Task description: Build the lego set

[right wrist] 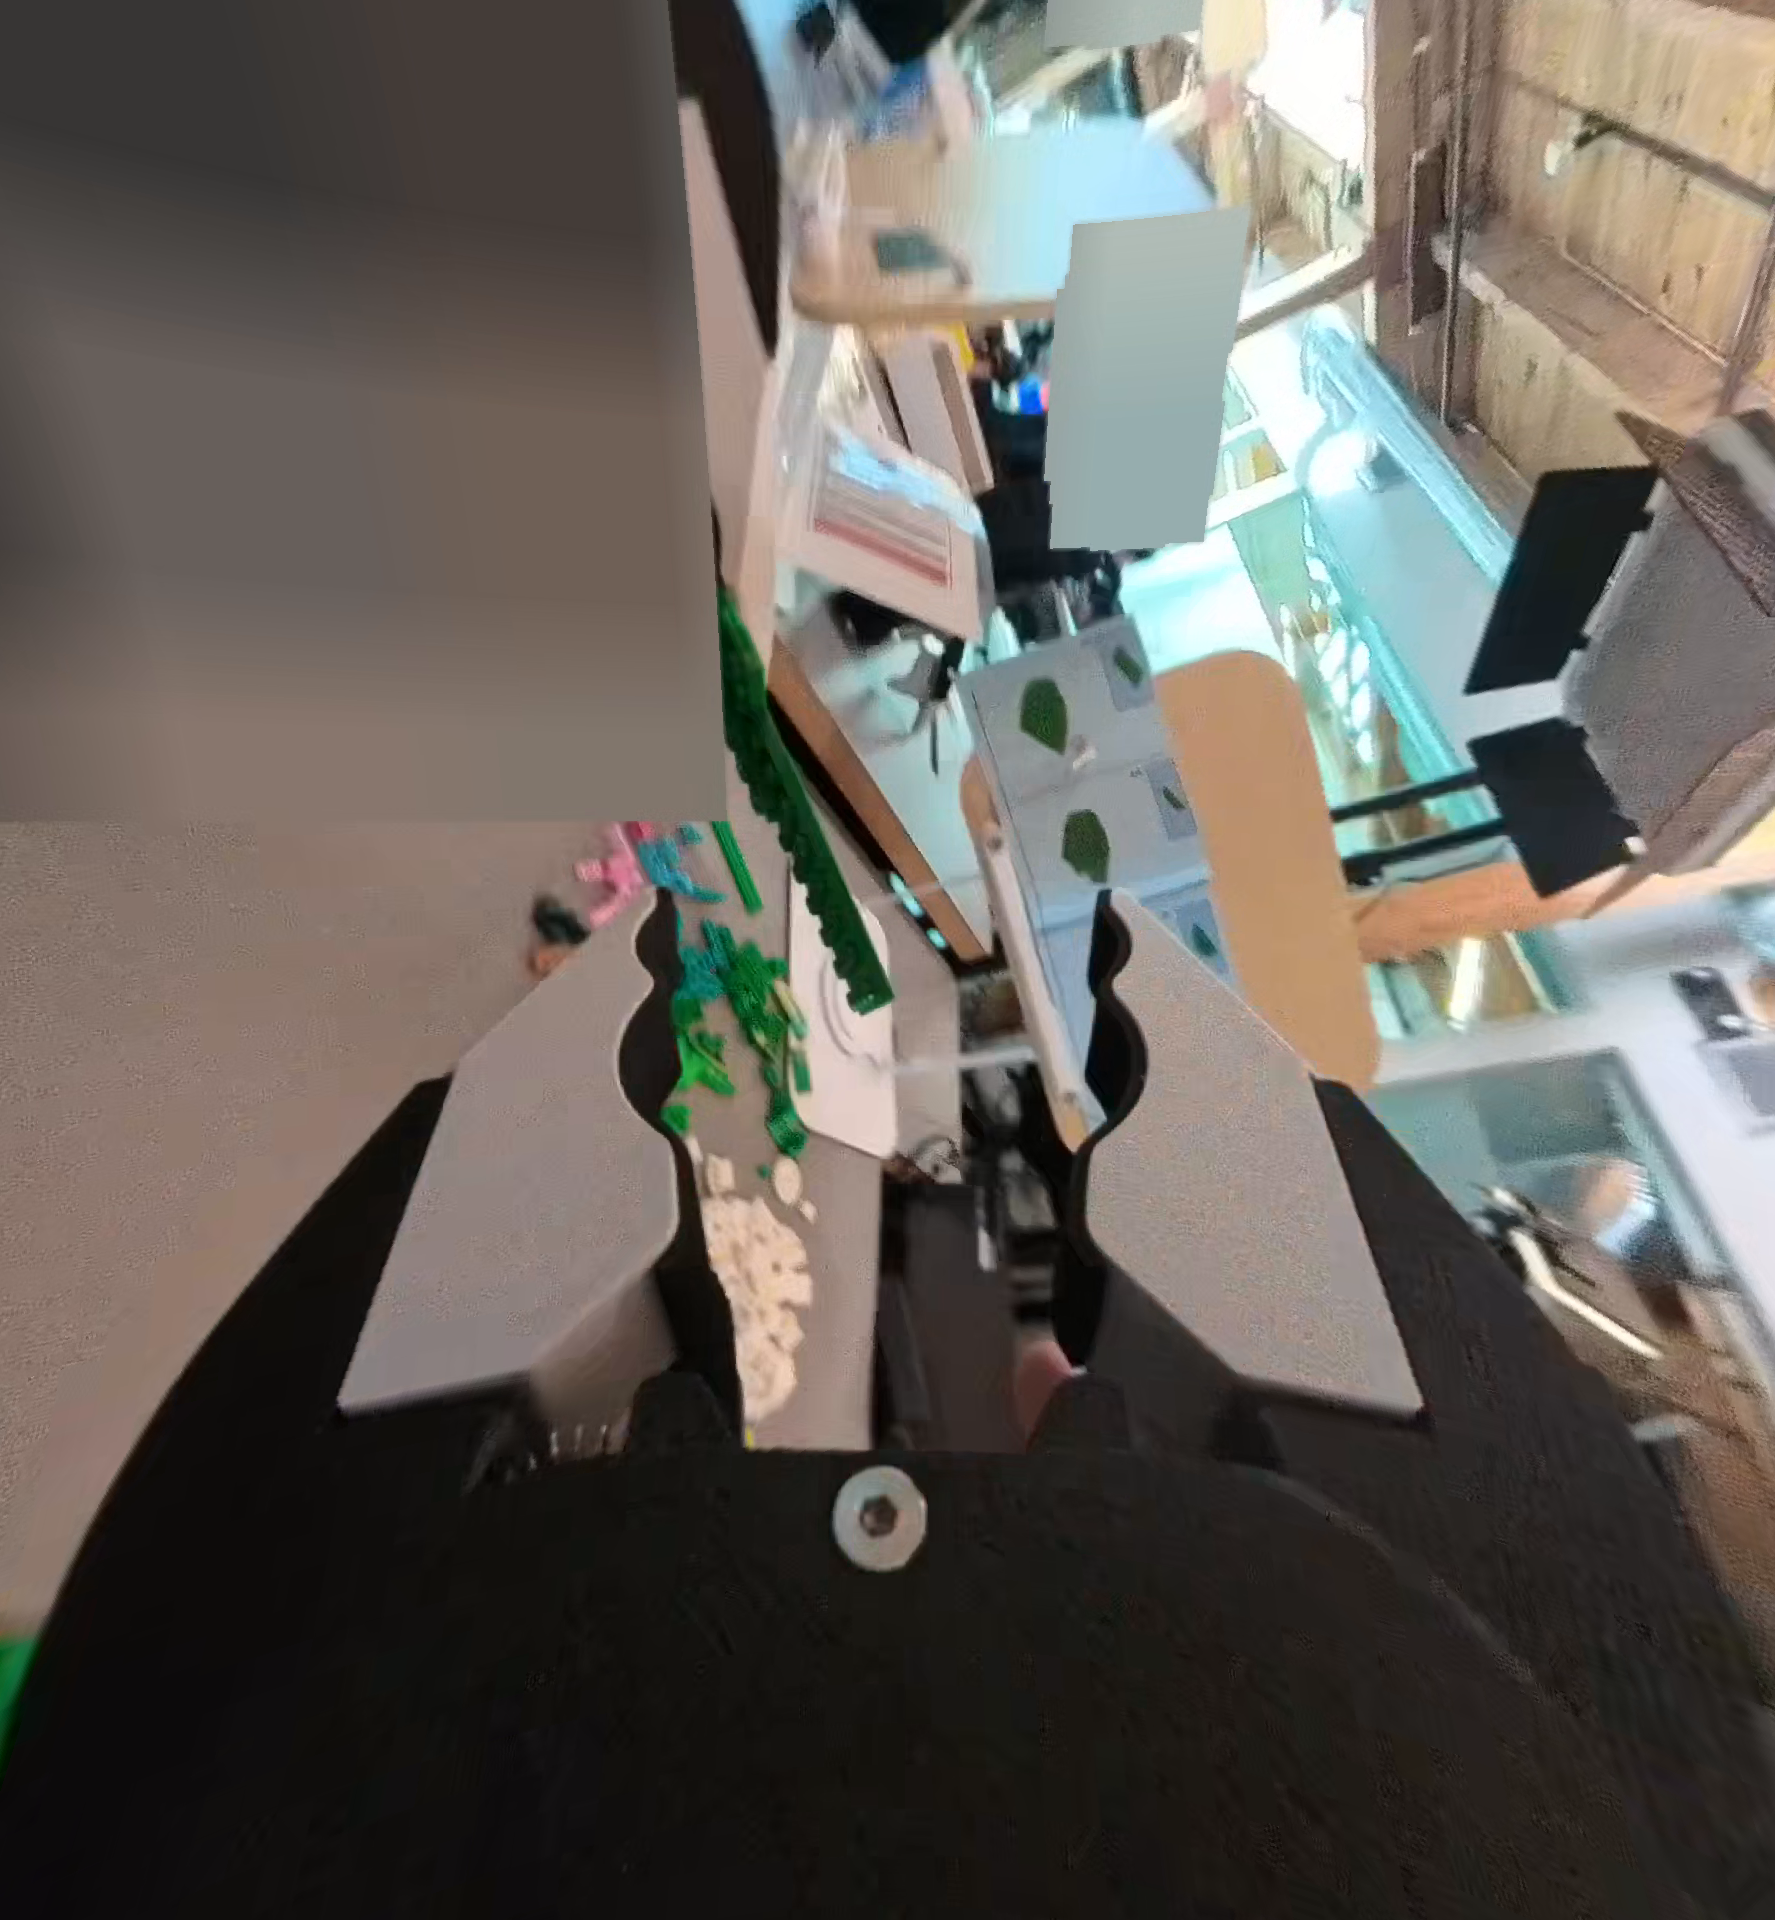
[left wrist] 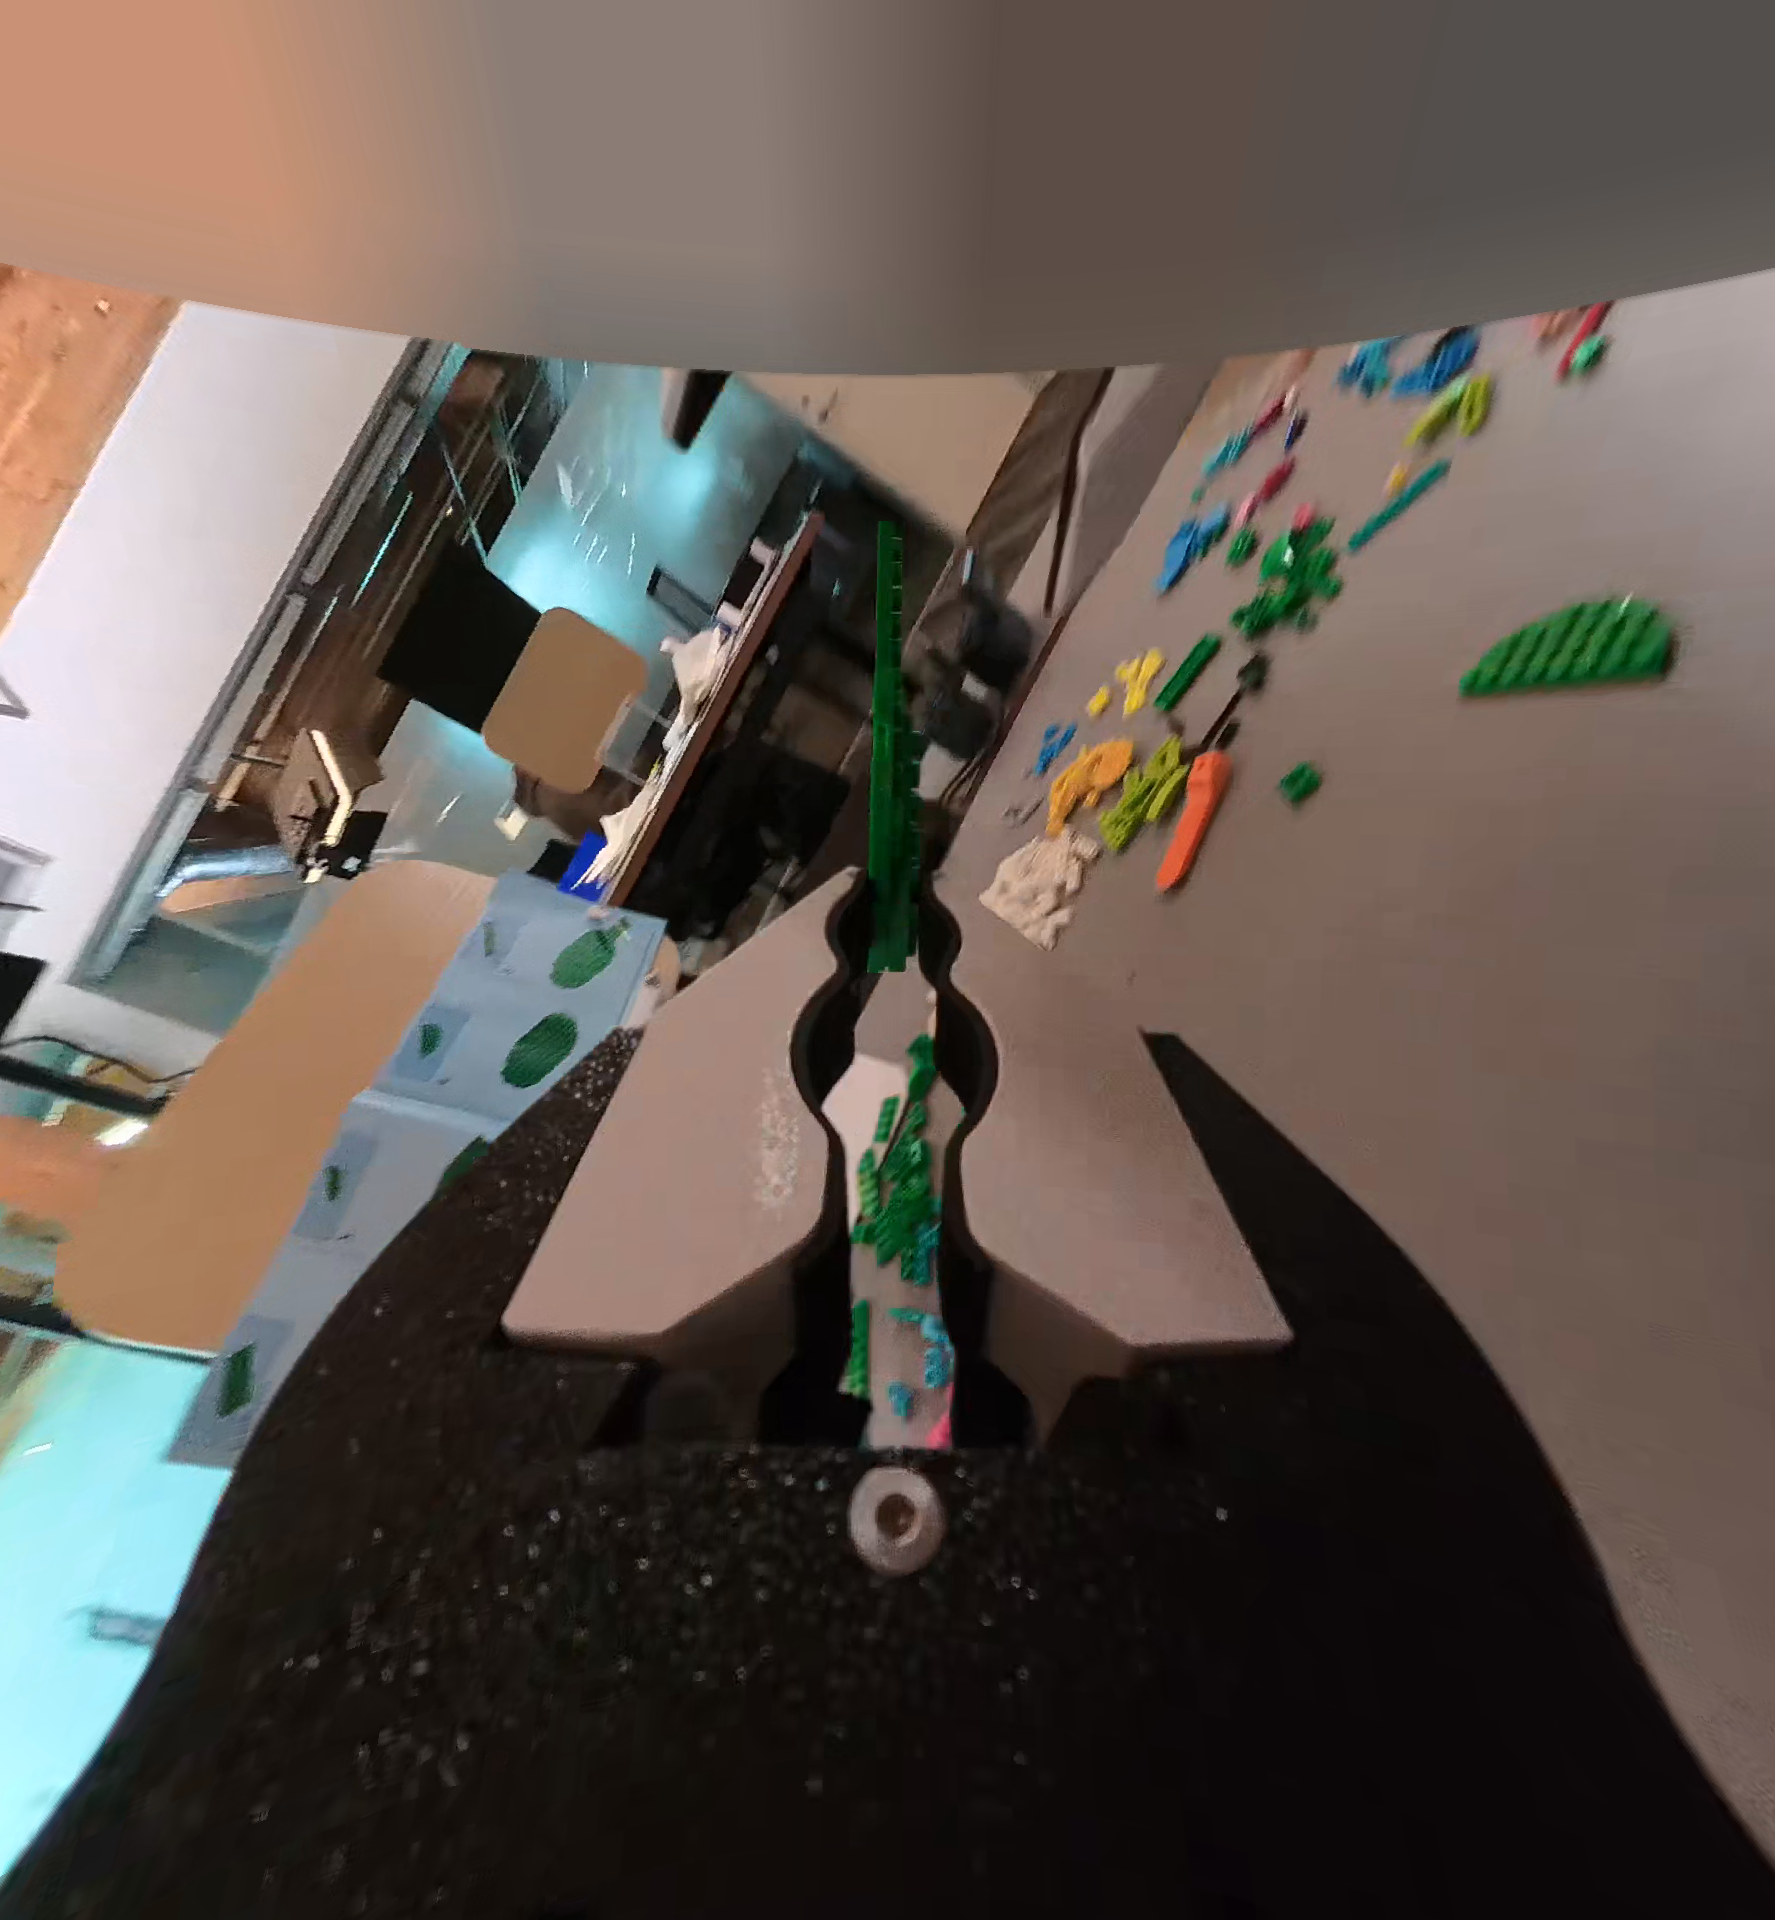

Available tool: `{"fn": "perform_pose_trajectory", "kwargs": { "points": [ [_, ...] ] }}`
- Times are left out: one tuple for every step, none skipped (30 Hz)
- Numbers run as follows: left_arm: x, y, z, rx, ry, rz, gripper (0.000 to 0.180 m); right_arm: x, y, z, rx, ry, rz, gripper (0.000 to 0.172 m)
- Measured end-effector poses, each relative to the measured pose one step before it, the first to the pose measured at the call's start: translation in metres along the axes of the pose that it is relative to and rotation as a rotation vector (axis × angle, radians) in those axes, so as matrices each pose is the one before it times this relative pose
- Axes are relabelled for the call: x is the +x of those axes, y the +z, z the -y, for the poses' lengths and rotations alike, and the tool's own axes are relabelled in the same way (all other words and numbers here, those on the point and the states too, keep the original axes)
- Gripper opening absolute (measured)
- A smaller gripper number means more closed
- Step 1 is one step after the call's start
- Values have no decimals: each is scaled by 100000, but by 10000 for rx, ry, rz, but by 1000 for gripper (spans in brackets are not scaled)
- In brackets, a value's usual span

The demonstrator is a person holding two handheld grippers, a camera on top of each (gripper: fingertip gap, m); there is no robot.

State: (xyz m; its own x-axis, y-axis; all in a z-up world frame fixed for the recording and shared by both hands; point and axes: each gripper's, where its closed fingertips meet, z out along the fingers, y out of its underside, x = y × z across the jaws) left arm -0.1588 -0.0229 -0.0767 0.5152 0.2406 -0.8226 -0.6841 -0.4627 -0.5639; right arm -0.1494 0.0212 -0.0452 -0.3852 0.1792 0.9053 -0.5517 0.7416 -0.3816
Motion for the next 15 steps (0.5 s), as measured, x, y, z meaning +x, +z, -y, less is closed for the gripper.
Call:
{"fn": "perform_pose_trajectory", "kwargs": {
  "points": [
    [176,226,-135,-358,405,23,5,-566,718,-567,-885,-811,-50,82],
    [189,204,-91,-288,377,2,5,-564,677,-480,-786,-690,4,83],
    [213,146,40,-155,325,-22,5,-486,616,-264,-535,-557,-14,84],
    [200,85,107,-66,216,-44,5,-472,521,37,-223,-382,23,84],
    [173,36,97,-24,71,-61,5,-491,433,194,-35,-184,94,84],
    [125,7,123,27,-34,-66,5,-337,366,176,18,-43,75,84],
    [81,-8,110,50,-79,-56,5,-169,268,87,4,-47,6,83],
    [46,-14,111,48,-62,-29,5,-11,202,-15,-41,-116,-69,83],
    [21,1,49,17,-33,-21,5,111,159,-91,-67,-155,-140,83],
    [20,22,-18,-35,-17,-32,5,184,126,-55,-42,-129,-179,81],
    [-10,17,-43,-73,-11,-23,5,64,118,41,16,-100,-118,79],
    [-28,-29,-10,-62,-52,-25,5,-25,123,165,88,-86,-69,77],
    [6,-67,64,-19,-83,-45,5,-74,111,223,103,-92,-50,74],
    [6,-81,104,9,-106,-45,5,50,81,174,57,-146,-140,62],
    [18,-48,80,2,-124,-55,5,361,66,48,-17,-247,-341,45]
  ]
}}
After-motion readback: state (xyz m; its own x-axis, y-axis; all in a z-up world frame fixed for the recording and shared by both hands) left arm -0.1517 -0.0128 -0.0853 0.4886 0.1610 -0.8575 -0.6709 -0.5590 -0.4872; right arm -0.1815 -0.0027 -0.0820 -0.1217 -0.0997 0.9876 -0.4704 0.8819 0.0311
